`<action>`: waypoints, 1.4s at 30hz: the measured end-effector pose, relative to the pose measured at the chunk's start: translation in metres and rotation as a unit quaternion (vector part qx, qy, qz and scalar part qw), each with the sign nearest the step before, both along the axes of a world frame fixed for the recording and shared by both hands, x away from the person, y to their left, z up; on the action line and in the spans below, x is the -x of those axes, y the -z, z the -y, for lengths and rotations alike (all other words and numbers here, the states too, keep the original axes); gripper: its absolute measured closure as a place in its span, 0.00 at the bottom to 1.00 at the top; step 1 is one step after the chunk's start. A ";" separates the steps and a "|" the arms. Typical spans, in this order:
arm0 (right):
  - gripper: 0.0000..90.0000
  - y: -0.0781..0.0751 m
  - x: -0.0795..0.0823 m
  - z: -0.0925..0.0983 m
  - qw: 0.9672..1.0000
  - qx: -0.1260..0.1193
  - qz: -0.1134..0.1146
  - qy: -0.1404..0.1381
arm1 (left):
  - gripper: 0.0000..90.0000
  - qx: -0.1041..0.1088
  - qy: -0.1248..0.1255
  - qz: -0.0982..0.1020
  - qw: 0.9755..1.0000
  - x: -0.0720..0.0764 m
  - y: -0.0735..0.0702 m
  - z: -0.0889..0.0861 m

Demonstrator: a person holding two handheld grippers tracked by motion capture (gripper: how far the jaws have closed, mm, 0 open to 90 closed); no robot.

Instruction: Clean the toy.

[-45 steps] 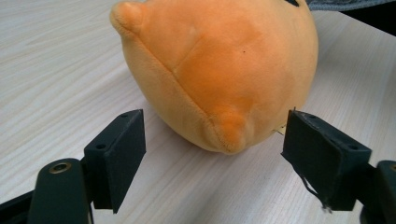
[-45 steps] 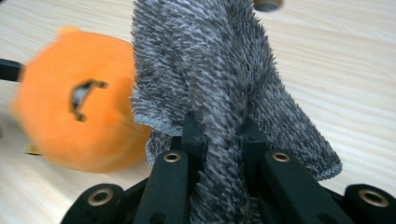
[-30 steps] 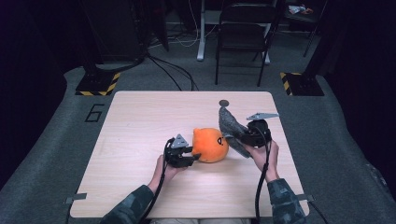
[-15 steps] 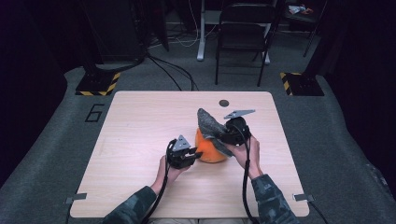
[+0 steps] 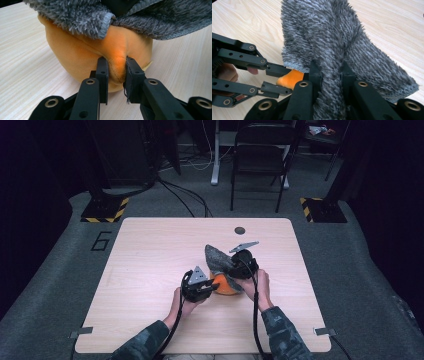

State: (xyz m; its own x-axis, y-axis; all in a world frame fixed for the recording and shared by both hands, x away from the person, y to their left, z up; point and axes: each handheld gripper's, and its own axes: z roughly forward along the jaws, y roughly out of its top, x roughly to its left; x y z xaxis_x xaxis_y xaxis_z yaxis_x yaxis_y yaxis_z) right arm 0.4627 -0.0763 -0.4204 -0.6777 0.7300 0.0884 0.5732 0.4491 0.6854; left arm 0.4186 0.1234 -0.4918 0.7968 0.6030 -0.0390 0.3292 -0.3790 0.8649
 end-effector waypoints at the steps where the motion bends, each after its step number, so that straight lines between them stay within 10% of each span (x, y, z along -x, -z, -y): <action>1: 0.86 0.000 0.000 -0.001 1.000 -0.001 -0.002 0.001 | 0.84 0.002 -0.001 0.000 1.000 0.000 0.000 0.000; 16: 0.84 -0.003 0.009 -0.001 0.998 -0.027 0.052 0.007 | 0.84 -0.009 0.010 0.005 1.000 0.002 0.000 0.003; 22: 0.85 0.005 0.008 -0.003 0.998 0.000 0.068 0.008 | 0.84 -0.009 0.010 0.007 1.000 0.001 0.001 0.003; 42: 0.84 0.032 -0.009 0.068 0.993 -0.005 0.019 0.117 | 0.84 -0.009 0.016 0.005 1.000 0.000 0.003 0.000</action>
